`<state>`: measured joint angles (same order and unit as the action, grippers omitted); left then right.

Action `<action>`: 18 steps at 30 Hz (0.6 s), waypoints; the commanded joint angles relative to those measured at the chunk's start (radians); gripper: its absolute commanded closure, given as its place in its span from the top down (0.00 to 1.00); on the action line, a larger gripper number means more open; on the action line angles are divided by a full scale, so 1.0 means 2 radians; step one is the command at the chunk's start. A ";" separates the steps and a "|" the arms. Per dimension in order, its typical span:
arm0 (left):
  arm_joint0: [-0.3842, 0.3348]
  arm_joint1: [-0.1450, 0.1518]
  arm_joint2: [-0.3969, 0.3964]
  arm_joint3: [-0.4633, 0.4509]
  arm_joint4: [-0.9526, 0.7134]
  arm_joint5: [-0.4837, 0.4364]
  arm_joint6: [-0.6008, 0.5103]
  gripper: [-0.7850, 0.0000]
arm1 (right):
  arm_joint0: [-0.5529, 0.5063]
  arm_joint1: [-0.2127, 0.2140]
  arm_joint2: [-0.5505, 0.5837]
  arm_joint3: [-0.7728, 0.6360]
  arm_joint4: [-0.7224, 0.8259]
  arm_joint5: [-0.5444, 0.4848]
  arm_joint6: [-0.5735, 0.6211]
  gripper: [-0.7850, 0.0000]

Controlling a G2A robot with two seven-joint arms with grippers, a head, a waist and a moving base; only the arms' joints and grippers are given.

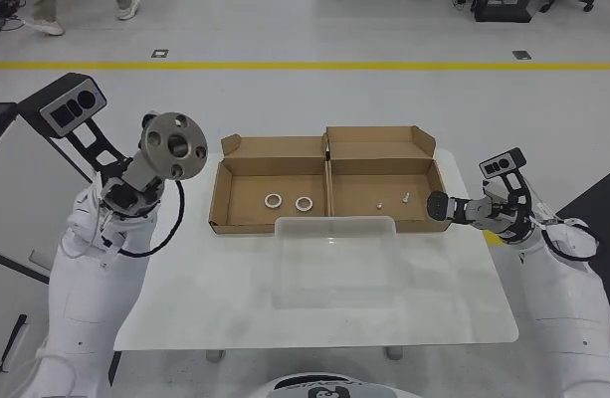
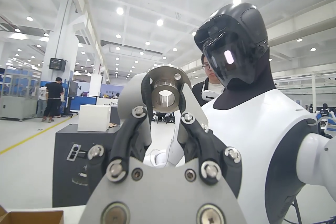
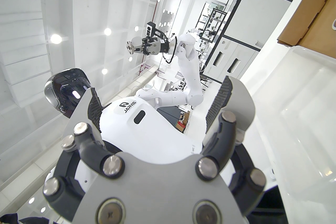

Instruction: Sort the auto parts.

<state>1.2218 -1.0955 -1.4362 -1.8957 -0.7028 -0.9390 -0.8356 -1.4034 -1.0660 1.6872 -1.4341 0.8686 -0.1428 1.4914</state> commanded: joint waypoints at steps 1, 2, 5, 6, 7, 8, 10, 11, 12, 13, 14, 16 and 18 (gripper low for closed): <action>-0.006 0.000 -0.001 0.011 0.013 0.001 -0.003 0.00 | 0.000 0.000 0.000 0.000 0.000 0.000 0.000 1.00; -0.011 0.000 -0.002 0.016 0.020 0.002 -0.006 0.00 | 0.000 0.000 0.000 0.000 0.000 0.000 0.000 1.00; -0.028 0.002 -0.008 0.033 0.047 0.004 -0.024 0.00 | 0.000 0.000 0.000 0.000 0.000 0.000 0.000 1.00; -0.034 0.003 -0.009 0.037 0.060 0.008 -0.031 0.00 | 0.000 0.000 0.000 0.000 0.000 0.000 0.000 1.00; -0.040 0.004 -0.010 0.040 0.079 0.015 -0.038 0.00 | 0.000 0.000 0.000 0.000 0.000 0.000 0.000 1.00; -0.044 0.006 -0.009 0.041 0.095 0.020 -0.043 0.00 | 0.000 0.000 0.000 0.000 0.000 0.000 0.000 1.00; -0.049 0.009 -0.006 0.044 0.120 0.028 -0.051 0.00 | 0.000 0.000 0.000 0.000 0.000 0.000 0.000 1.00; -0.051 0.011 -0.004 0.044 0.134 0.032 -0.055 0.00 | 0.000 0.000 0.000 0.000 0.000 0.000 0.000 1.00; -0.051 0.013 -0.001 0.045 0.141 0.033 -0.056 0.00 | 0.000 0.000 0.000 0.000 0.000 0.000 0.000 1.00; -0.051 0.015 0.002 0.047 0.147 0.034 -0.056 0.00 | 0.000 0.000 0.000 0.000 0.000 0.000 0.000 1.00; -0.052 0.018 0.004 0.047 0.156 0.036 -0.058 0.00 | 0.000 0.000 0.000 0.000 0.000 0.000 0.000 1.00; -0.053 0.023 0.010 0.052 0.167 0.035 -0.058 0.00 | 0.000 0.000 0.000 0.000 0.000 0.000 0.000 1.00; -0.057 0.028 0.016 0.056 0.192 0.038 -0.060 0.00 | 0.000 0.000 0.000 0.000 0.000 0.000 0.000 1.00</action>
<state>1.1129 -1.0456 -1.4124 -1.7875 -0.3513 -0.8665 -0.9538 -1.4034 -1.0660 1.6872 -1.4341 0.8686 -0.1428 1.4914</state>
